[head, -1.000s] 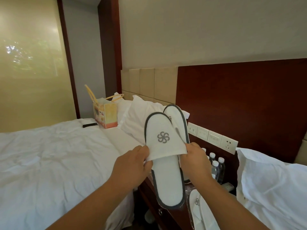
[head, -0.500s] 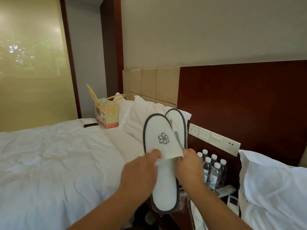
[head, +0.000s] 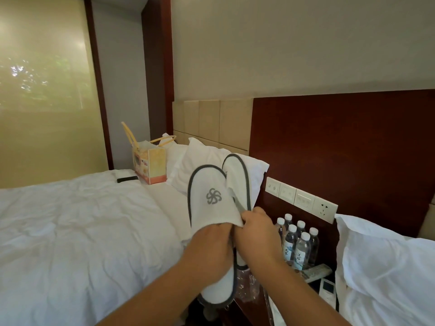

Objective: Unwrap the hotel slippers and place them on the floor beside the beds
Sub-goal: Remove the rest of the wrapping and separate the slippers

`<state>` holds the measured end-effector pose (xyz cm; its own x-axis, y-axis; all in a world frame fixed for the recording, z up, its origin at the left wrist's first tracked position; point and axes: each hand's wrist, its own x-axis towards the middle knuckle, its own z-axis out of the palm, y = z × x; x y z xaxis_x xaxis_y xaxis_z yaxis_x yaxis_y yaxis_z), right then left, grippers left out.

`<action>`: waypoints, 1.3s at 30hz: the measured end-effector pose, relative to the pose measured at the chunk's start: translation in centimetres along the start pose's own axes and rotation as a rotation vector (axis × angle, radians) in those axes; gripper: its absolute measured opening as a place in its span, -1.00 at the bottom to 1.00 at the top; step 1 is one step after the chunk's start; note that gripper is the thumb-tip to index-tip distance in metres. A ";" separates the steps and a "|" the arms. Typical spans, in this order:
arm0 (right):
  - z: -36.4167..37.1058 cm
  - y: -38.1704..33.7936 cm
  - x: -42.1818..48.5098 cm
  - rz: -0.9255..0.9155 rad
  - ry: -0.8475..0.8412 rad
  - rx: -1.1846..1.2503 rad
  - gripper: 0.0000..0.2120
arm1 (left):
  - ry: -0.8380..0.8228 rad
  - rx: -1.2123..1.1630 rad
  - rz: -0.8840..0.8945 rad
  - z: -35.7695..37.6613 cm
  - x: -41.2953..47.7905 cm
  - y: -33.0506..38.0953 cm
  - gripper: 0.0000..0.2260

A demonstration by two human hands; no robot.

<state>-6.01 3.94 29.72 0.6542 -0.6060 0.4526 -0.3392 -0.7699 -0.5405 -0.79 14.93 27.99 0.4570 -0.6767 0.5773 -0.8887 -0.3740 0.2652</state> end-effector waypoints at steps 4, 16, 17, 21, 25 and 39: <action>-0.1 -0.2 -0.2 -0.053 0.010 0.081 -0.74 | -0.062 -0.380 -0.101 -0.8 0.6 -1.3 -0.84; -1.5 1.5 -0.8 0.038 -0.076 0.737 -0.96 | 0.095 -0.228 -0.369 -2.5 1.9 -4.2 -0.36; -1.4 1.5 -1.1 0.019 -0.103 0.788 -0.83 | 0.109 -0.209 -0.380 -2.3 2.0 -4.0 -0.36; -0.4 1.7 -1.8 -0.095 -0.296 0.865 -0.28 | 0.204 -0.178 -0.418 -1.3 2.3 -3.0 -0.26; 0.4 2.0 -1.8 -0.175 -0.298 0.695 -0.22 | 0.300 -0.062 -0.396 -1.0 2.2 -2.6 -0.40; -1.0 1.1 0.1 -0.105 0.193 0.243 -0.71 | 0.244 0.106 -0.270 -1.0 1.1 -1.4 -0.62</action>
<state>-7.07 2.82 29.87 0.5292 -0.5706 0.6280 -0.0907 -0.7740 -0.6267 0.90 15.33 29.00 0.6408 -0.3786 0.6678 -0.7229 -0.5904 0.3590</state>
